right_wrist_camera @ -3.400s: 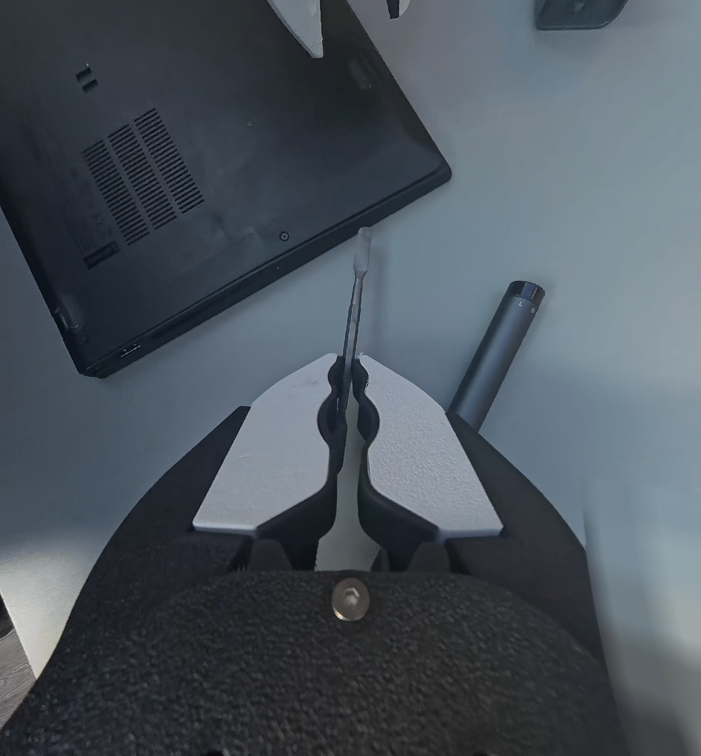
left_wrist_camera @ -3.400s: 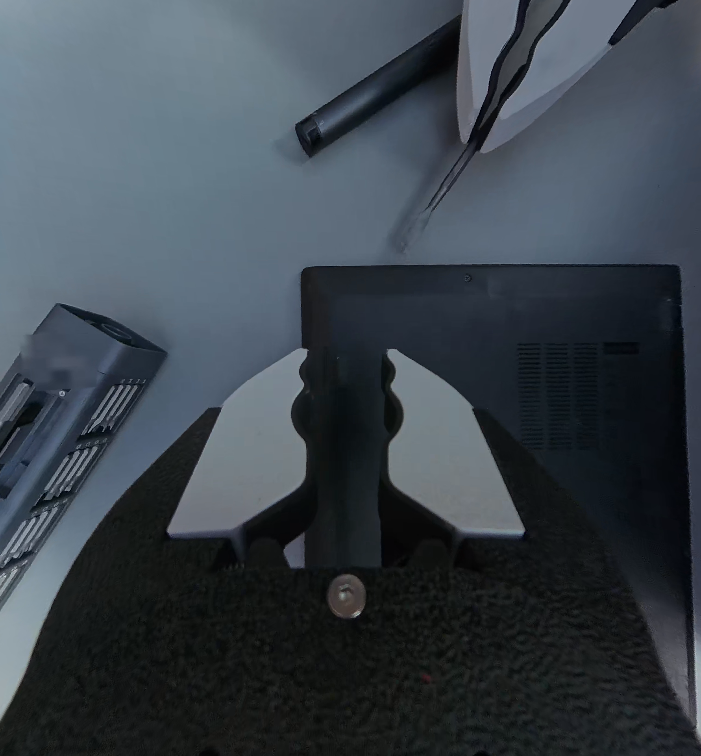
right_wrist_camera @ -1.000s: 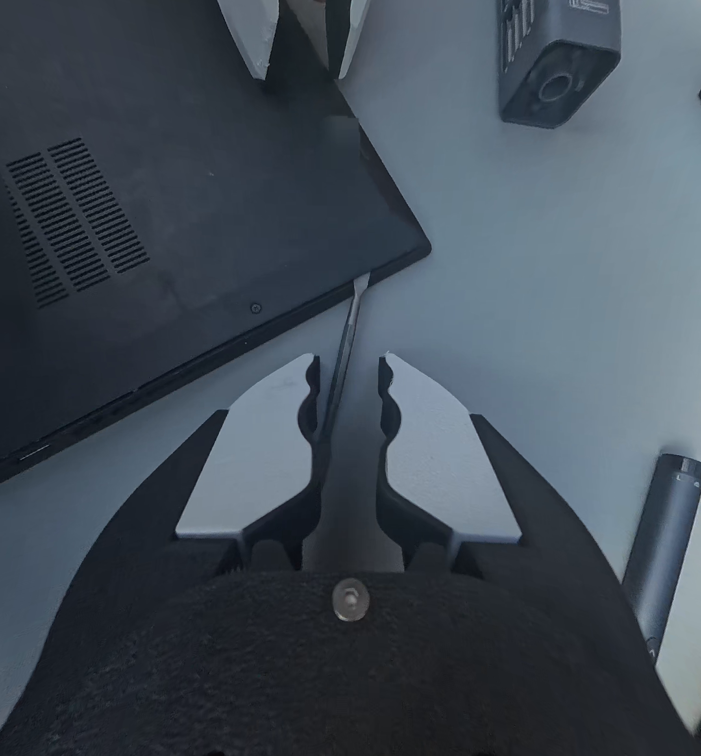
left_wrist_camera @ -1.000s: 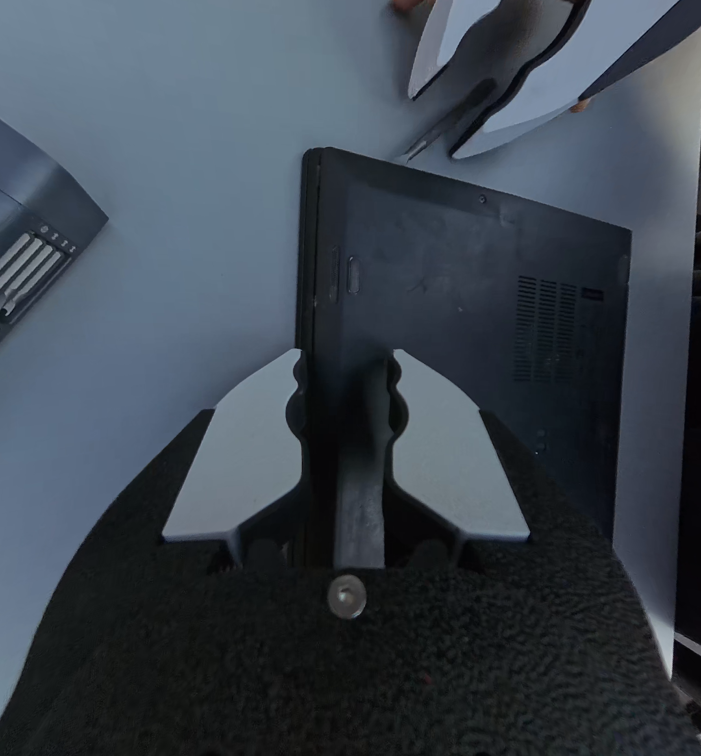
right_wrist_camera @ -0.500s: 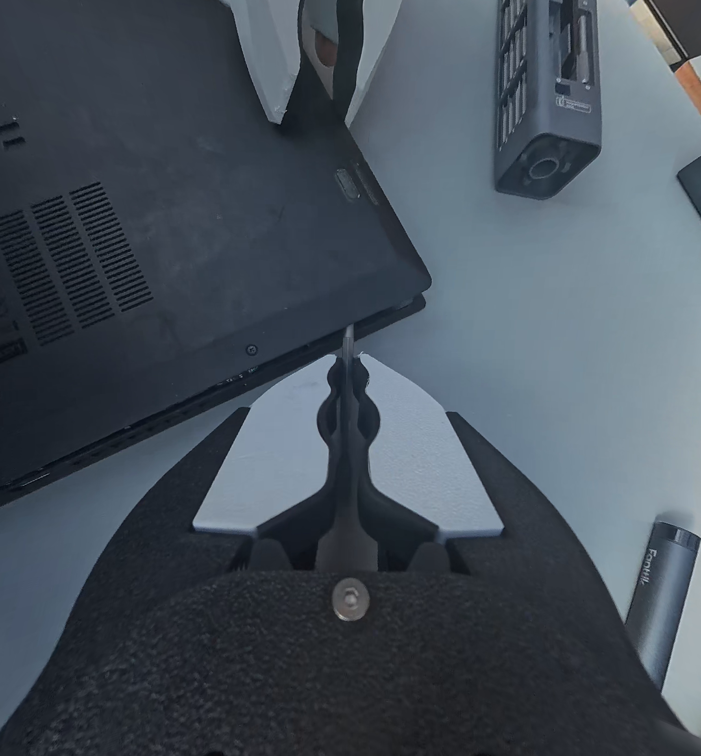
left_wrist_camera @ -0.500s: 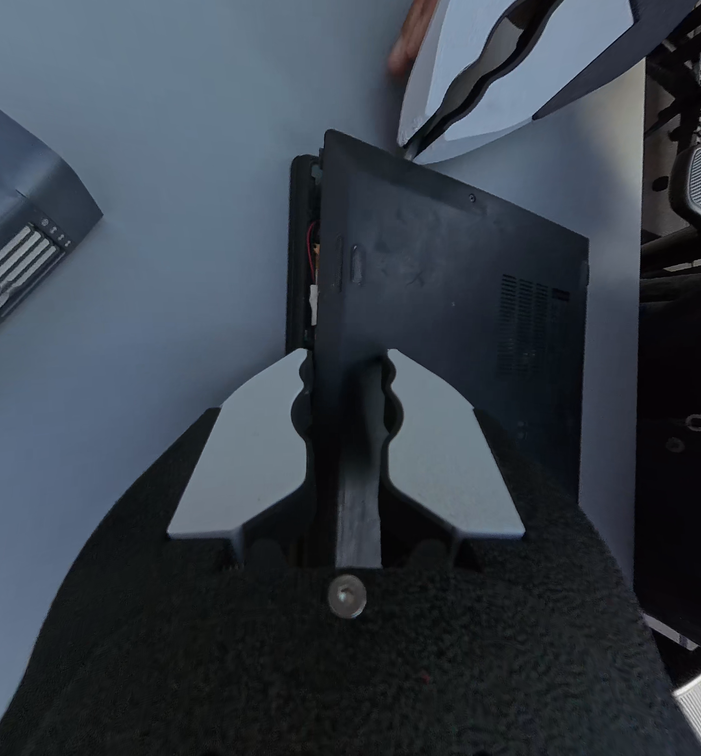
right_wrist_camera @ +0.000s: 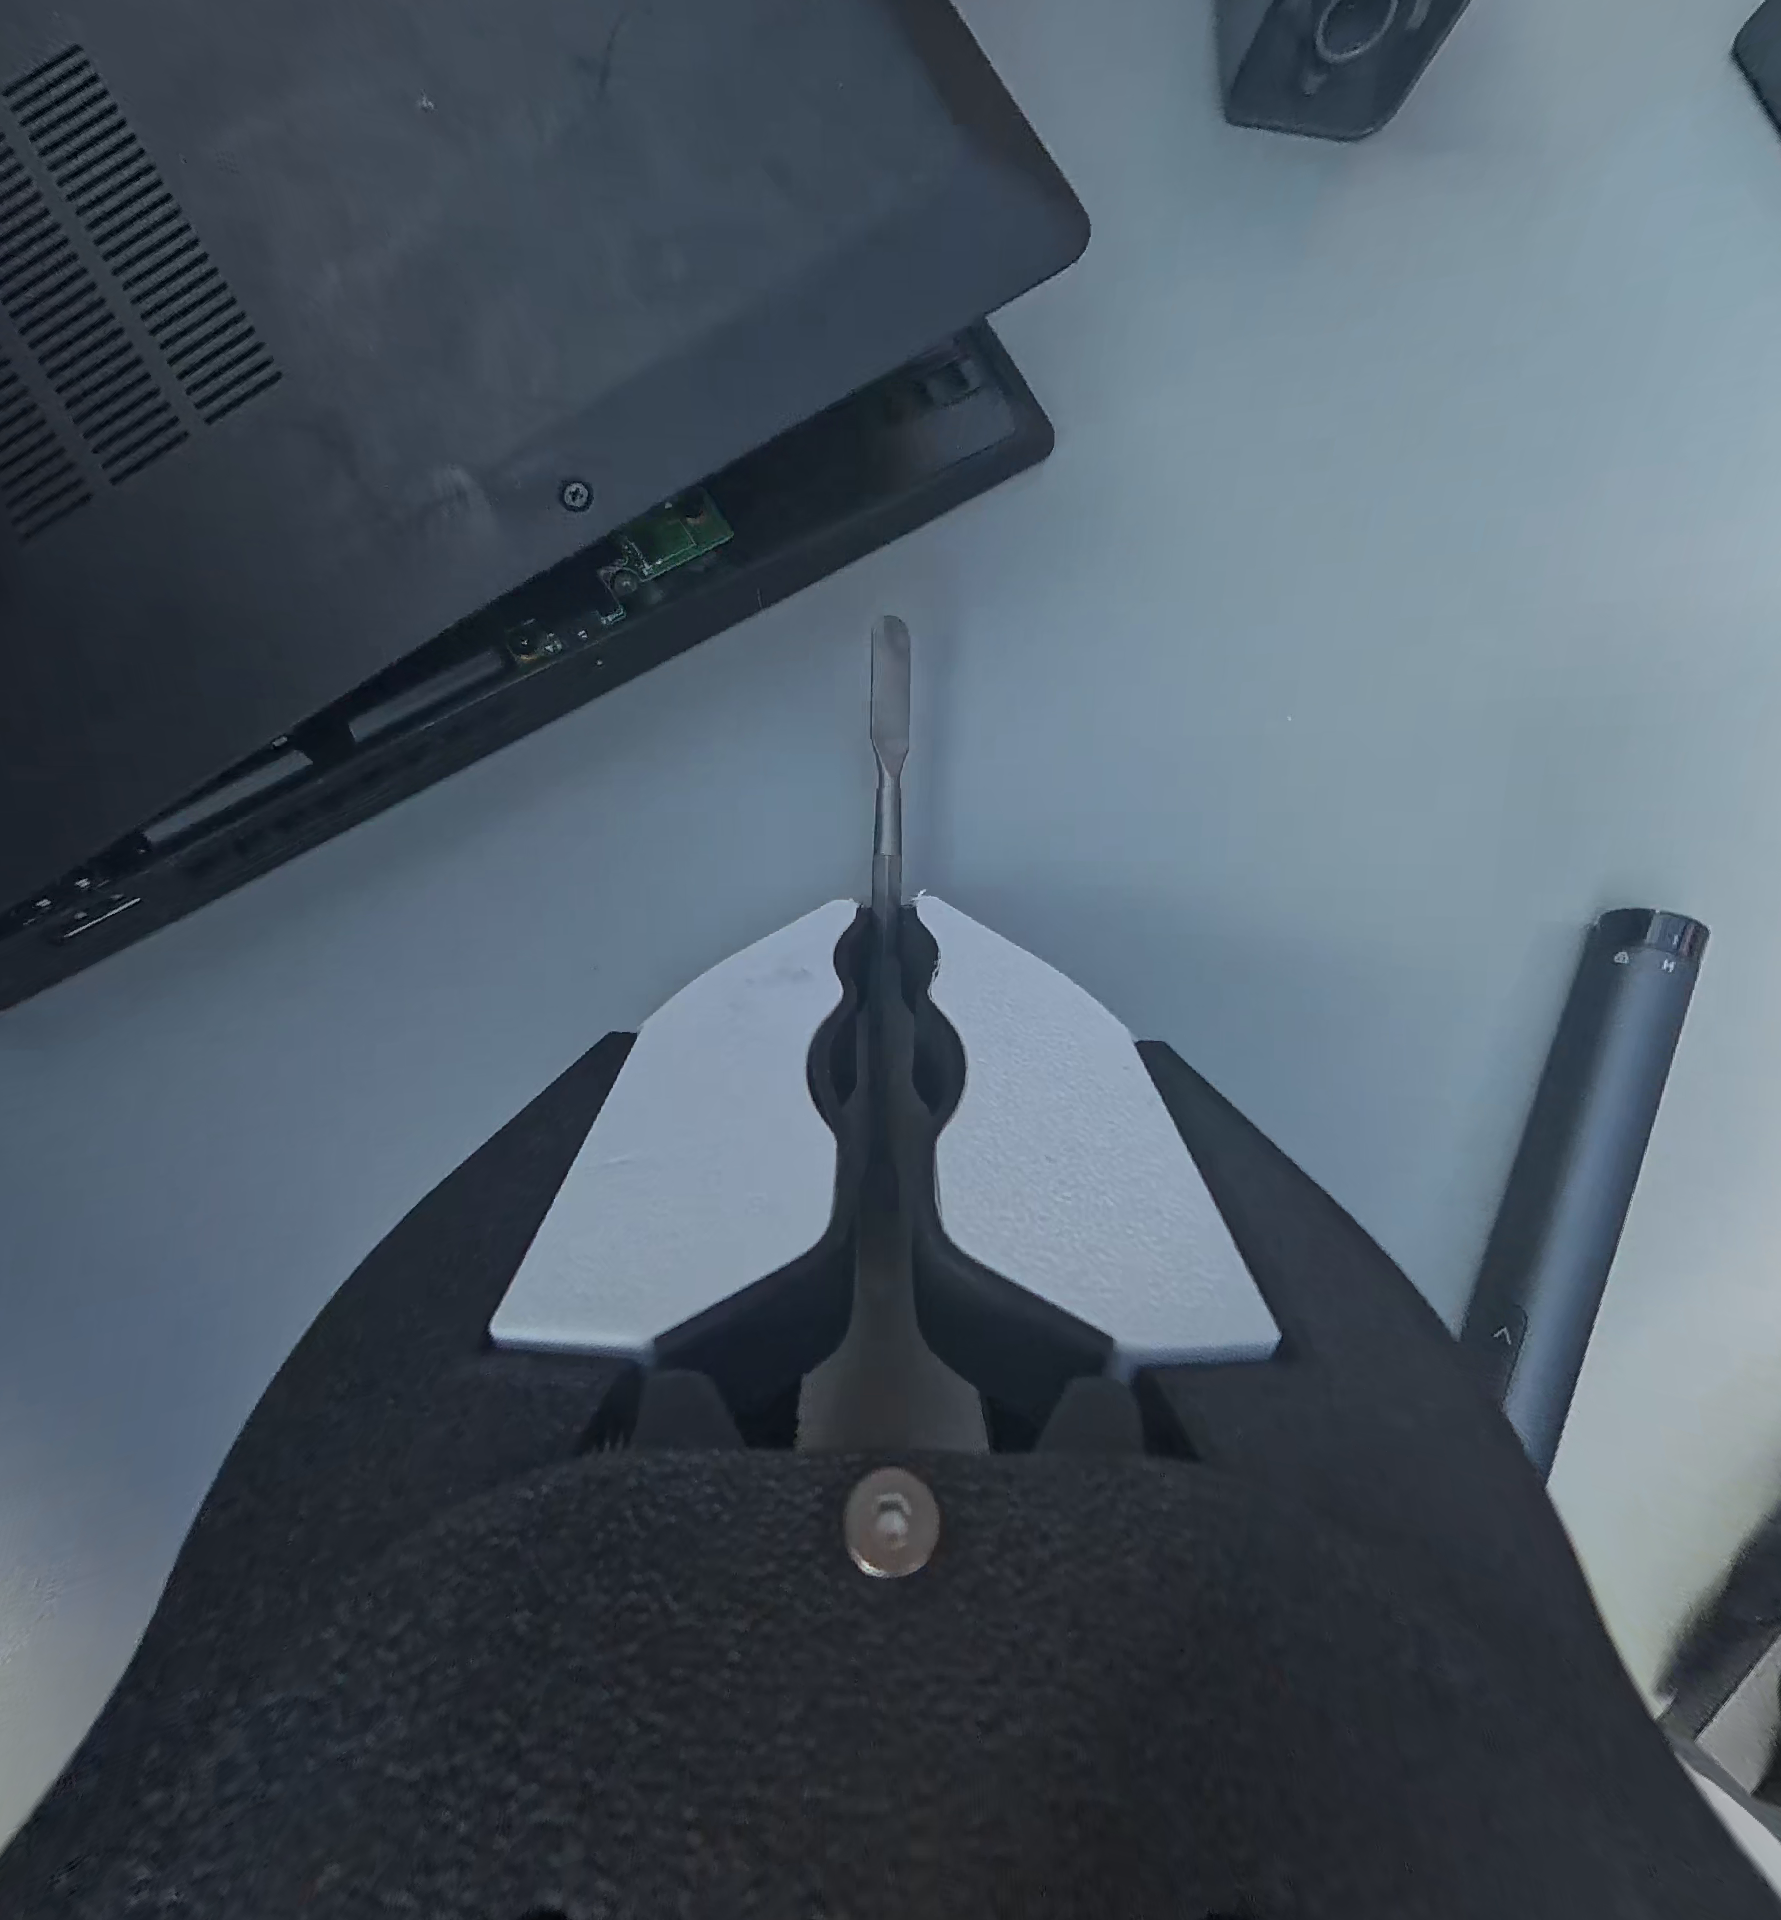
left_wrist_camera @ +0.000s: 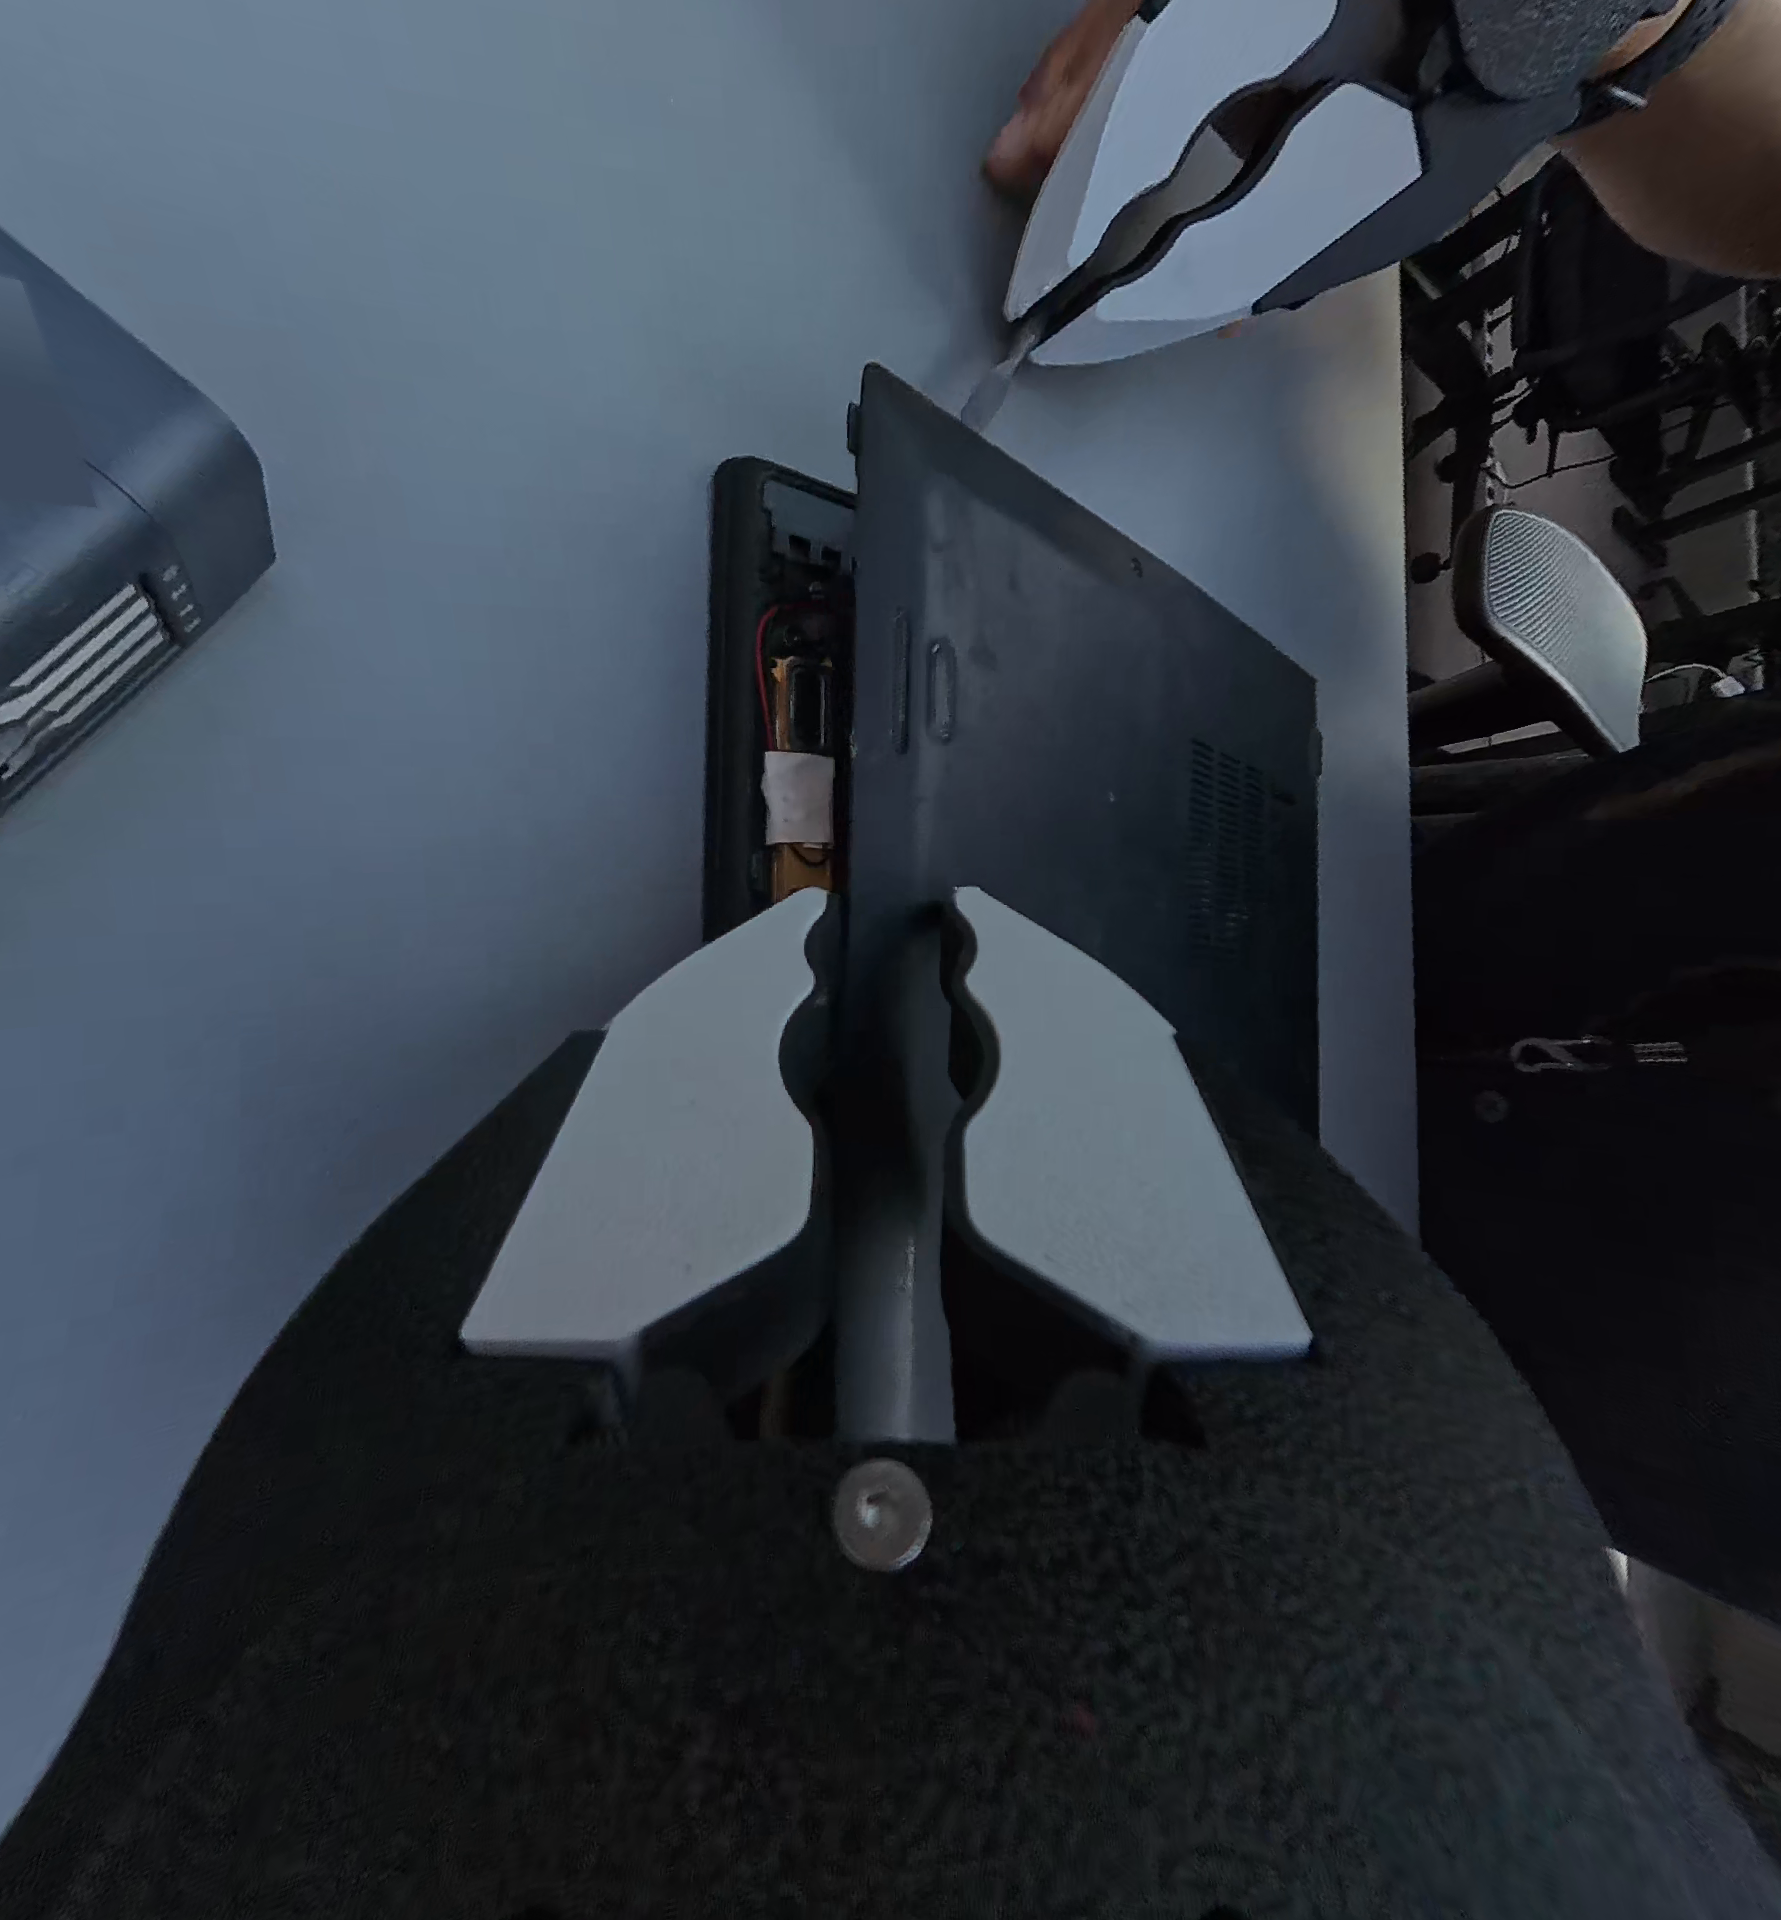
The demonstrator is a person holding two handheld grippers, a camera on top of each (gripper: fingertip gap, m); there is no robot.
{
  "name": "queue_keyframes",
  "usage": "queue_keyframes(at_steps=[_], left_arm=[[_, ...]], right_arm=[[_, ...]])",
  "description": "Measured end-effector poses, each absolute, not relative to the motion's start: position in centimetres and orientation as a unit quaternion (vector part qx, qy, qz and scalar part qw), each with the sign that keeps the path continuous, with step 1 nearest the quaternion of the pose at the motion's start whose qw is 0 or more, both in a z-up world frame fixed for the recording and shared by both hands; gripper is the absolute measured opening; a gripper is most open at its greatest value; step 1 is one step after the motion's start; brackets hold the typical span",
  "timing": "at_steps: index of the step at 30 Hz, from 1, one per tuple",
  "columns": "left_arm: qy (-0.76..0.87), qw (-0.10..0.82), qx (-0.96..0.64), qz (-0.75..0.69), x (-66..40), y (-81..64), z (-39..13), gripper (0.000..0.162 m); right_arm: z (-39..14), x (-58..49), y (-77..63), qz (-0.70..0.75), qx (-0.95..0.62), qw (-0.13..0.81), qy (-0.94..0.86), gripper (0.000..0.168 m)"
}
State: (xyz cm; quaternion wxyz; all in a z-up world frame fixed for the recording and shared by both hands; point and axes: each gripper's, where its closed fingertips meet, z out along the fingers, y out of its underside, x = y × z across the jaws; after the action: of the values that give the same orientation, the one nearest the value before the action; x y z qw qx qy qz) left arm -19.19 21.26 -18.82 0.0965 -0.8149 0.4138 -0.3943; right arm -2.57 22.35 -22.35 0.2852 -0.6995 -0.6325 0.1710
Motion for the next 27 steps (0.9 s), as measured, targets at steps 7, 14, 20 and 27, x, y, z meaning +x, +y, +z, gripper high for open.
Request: queue_keyframes(at_steps=[7,14,20,27], left_arm=[[0.430,0.113,-0.814,-0.373,-19.2,21.1,-17.7,0.017],[0.448,0.132,-0.810,-0.355,-18.8,20.6,-15.9,0.016],[0.461,0.149,-0.810,-0.330,-18.8,20.3,-14.7,0.016],[0.461,0.174,-0.811,-0.317,-19.2,20.2,-15.1,0.018]], right_arm=[[-20.5,-3.8,18.8,0.222,-0.707,0.285,-0.608,0.053],[-19.3,-7.0,14.2,0.370,-0.749,0.241,-0.493,0.053],[-18.7,-7.9,14.3,0.423,-0.753,0.245,-0.440,0.021],[-18.6,-8.0,14.5,0.472,-0.740,0.213,-0.428,0.015]])
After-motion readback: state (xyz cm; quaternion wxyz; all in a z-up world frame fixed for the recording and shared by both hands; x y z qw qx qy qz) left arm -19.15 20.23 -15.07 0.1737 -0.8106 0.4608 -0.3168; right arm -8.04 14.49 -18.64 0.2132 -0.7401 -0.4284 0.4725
